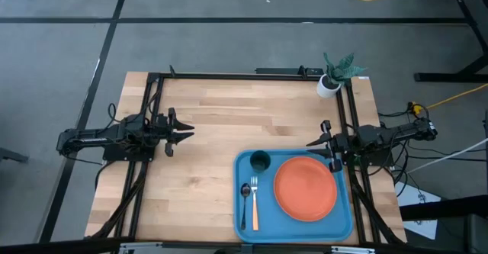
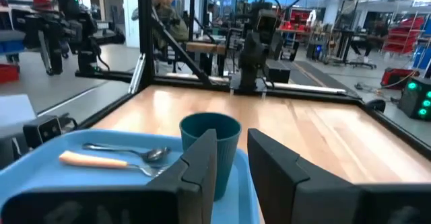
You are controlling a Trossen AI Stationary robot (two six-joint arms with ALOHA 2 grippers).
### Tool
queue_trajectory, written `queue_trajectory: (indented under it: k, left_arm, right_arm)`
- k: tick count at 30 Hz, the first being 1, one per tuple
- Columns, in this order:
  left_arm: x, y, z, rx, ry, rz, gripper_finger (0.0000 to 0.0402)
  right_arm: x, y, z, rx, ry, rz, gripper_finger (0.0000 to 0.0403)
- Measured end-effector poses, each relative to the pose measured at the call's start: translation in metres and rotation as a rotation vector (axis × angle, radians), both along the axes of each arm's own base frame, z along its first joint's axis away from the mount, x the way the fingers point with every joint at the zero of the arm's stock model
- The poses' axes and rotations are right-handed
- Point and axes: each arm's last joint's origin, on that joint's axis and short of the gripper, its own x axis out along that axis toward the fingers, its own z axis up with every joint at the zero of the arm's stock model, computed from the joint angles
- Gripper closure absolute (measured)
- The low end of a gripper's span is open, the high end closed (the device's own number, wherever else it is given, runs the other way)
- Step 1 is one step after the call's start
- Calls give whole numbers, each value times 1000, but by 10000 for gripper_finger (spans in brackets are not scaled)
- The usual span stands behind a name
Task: Pick and place plate/cup/fork/spoon on tray
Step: Return to Home Position
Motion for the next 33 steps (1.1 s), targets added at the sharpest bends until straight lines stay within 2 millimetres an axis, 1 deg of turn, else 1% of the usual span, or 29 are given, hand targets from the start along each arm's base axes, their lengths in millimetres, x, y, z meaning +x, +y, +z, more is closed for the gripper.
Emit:
queue_trajectory:
  k: [5,33]
  left_arm:
    - [0,0,0,0,0,0,303]
    - [0,0,0,0,0,0,303]
  right_arm:
    - [0,0,-1,-30,6,6,313]
    - [1,1,-2,-35,17,11,313]
